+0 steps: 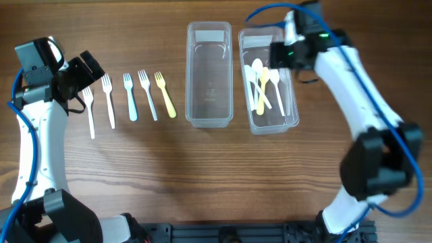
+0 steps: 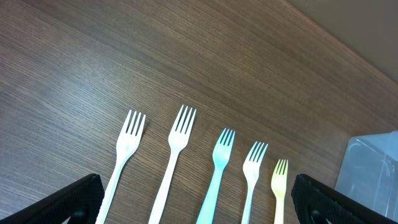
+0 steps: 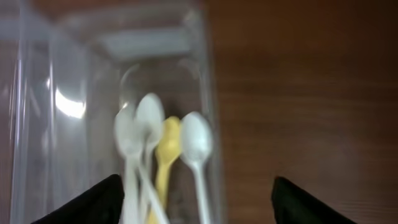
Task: Pack container
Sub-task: 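Place the last spoon in the right container, retract right arm, then reach the left gripper to the leftmost white fork and grasp it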
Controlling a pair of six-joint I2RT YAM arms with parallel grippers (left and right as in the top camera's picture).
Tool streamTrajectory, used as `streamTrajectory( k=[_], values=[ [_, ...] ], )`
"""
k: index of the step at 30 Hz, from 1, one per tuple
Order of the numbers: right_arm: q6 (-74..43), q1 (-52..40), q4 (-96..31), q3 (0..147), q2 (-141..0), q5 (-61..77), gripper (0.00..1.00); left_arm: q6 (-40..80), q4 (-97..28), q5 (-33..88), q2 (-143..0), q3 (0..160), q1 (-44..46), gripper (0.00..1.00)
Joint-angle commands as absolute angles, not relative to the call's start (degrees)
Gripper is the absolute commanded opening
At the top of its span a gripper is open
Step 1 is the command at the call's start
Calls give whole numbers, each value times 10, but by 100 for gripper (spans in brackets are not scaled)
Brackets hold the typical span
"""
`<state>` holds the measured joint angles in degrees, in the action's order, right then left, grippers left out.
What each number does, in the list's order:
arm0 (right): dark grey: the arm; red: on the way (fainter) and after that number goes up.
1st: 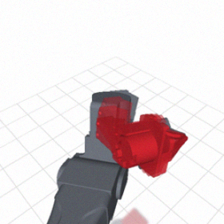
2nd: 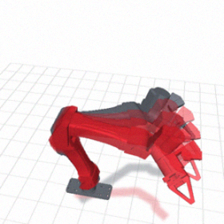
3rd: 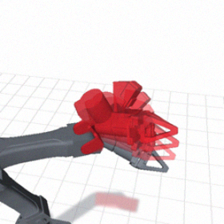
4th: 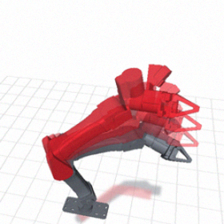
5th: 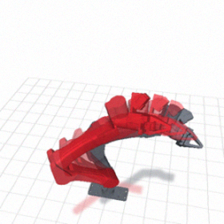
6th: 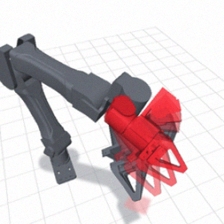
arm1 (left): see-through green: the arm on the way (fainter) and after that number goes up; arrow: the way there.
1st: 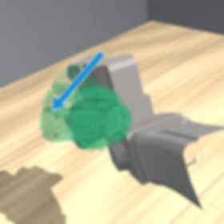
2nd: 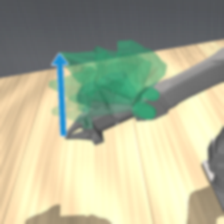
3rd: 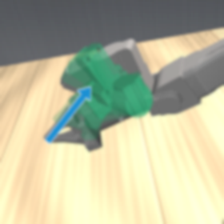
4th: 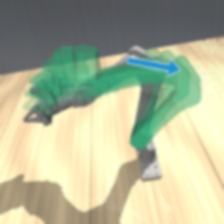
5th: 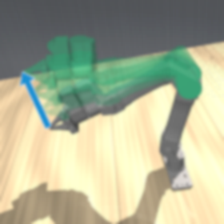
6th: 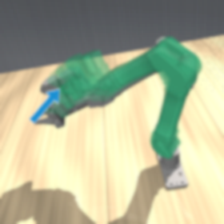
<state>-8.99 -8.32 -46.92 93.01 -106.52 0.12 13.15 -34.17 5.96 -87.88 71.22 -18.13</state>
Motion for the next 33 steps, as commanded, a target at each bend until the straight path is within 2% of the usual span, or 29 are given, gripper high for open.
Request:
streamTrajectory(
  k=[1, 6, 10, 16, 23, 26, 28, 31, 33],
  values=[
    [-90, 7, -459, 940, -1010, -72, 80, 122, -341, 70, -879, 723, -184, 100],
    [-90, 113, -484, 930, -1037, 12, 83, 122, -341, 70, -879, 723, -184, 100],
    [-92, 146, -518, 930, -1066, 46, 100, 137, -342, 89, -879, 723, -184, 100],
    [-92, 147, -520, 930, -1079, 46, 100, 216, -389, 212, -879, 723, -178, 100],
    [-91, 147, -519, 930, -1079, 46, 100, 222, -401, 112, -880, 733, -70, 99],
    [-92, 147, -518, 930, -1079, 46, 100, 237, -409, 83, -882, 740, -11, 85],
    [-91, 147, -515, 930, -1079, 46, 100, 249, -423, 26, -891, 740, 32, 81],
    [-92, 147, -514, 930, -1079, 46, 99, 264, -440, -20, -929, 740, 79, 82],
    [-91, 147, -514, 930, -1079, 46, 100, 278, -445, -4, -959, 740, 87, 82]
  ],
)
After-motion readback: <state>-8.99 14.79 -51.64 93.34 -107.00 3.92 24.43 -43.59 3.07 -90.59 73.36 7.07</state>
